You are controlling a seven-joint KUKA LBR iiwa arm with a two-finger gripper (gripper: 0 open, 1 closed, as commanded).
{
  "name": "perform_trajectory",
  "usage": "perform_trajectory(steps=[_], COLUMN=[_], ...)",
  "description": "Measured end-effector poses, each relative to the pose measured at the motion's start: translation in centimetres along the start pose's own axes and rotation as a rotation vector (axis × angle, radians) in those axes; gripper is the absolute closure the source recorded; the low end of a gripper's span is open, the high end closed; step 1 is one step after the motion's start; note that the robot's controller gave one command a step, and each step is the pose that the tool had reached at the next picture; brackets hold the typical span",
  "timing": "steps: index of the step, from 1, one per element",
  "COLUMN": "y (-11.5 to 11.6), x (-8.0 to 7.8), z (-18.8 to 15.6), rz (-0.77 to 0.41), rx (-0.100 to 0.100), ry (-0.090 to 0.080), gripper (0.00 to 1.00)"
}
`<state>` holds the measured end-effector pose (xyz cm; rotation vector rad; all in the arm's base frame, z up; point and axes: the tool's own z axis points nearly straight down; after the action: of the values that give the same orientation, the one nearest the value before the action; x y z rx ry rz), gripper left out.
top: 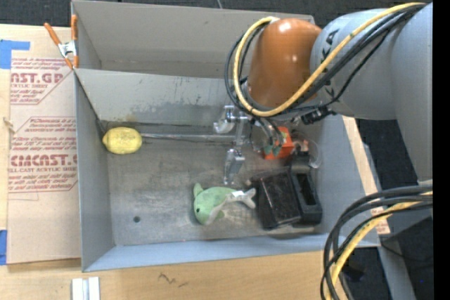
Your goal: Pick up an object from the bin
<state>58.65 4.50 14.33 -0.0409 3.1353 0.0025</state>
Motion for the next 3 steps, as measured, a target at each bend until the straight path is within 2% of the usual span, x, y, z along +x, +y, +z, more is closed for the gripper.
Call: perform_trajectory(steps=[1, 2, 3], y=[-3.0, 3.0, 5.1], x=[0.9, 1.8, 3.0], z=[1.8, 5.2, 6.5], rz=[-0.091, -0.066, -0.053], rx=[0.004, 0.002, -0.002], ry=[0.009, 0.0, -0.004], gripper=[0.0, 0.0, 0.0])
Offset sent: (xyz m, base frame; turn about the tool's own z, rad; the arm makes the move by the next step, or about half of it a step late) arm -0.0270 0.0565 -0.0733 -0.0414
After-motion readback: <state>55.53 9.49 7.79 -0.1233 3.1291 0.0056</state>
